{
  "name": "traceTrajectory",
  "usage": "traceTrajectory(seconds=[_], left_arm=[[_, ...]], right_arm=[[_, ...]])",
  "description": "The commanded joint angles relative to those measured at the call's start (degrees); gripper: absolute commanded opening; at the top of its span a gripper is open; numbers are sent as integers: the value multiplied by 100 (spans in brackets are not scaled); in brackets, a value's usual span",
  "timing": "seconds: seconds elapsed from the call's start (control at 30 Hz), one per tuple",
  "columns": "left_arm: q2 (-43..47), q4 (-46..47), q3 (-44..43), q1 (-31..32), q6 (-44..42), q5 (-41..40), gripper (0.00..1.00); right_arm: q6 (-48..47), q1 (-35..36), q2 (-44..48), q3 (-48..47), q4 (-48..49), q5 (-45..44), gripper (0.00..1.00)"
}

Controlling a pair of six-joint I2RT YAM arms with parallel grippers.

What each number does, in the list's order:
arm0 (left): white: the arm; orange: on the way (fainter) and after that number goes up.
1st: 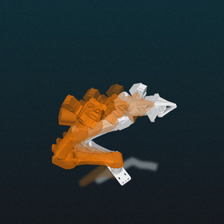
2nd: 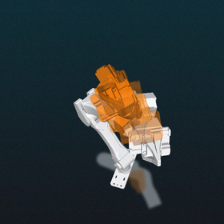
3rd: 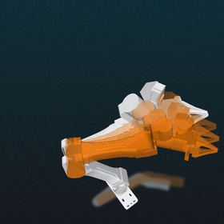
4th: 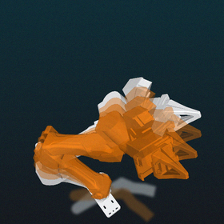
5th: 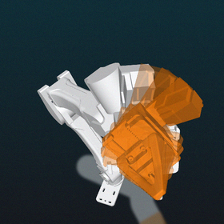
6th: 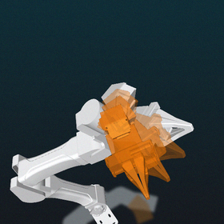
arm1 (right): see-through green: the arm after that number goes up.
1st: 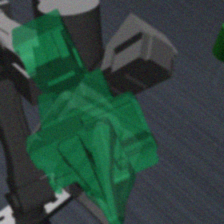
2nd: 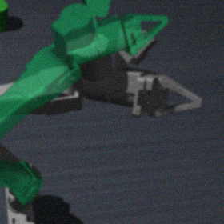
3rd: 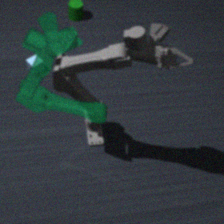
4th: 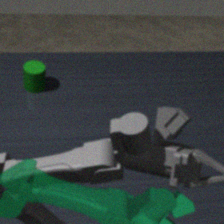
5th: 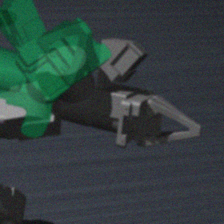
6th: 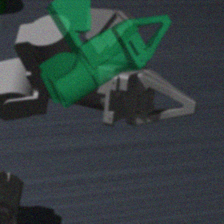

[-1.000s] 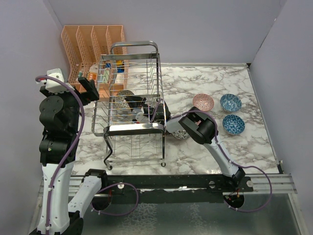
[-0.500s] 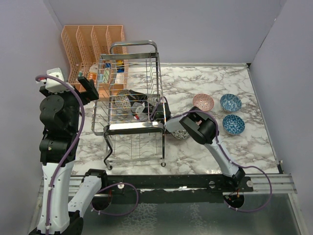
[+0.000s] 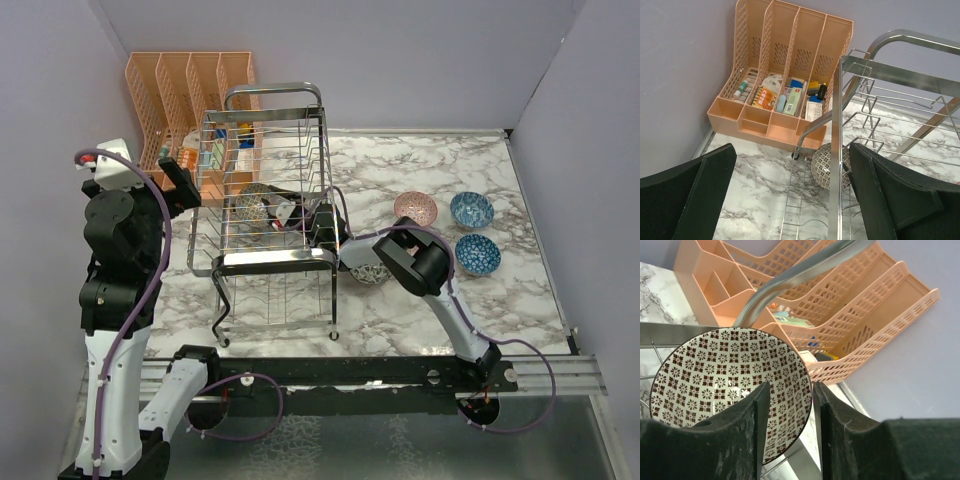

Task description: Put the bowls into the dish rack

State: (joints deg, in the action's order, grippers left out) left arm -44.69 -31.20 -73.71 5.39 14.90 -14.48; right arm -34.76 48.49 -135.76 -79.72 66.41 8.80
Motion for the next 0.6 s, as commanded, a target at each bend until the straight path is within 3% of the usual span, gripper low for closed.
traceTrajectory(seconds=[0.0,0.57], left_arm=[[62,-67,-205,15,70,-134,99],[55,60,-78,13,39,-29,99]], right_arm=[[505,14,329,84,-444,-259,41],[1692,-139,1026,167,-1544,-599,43]])
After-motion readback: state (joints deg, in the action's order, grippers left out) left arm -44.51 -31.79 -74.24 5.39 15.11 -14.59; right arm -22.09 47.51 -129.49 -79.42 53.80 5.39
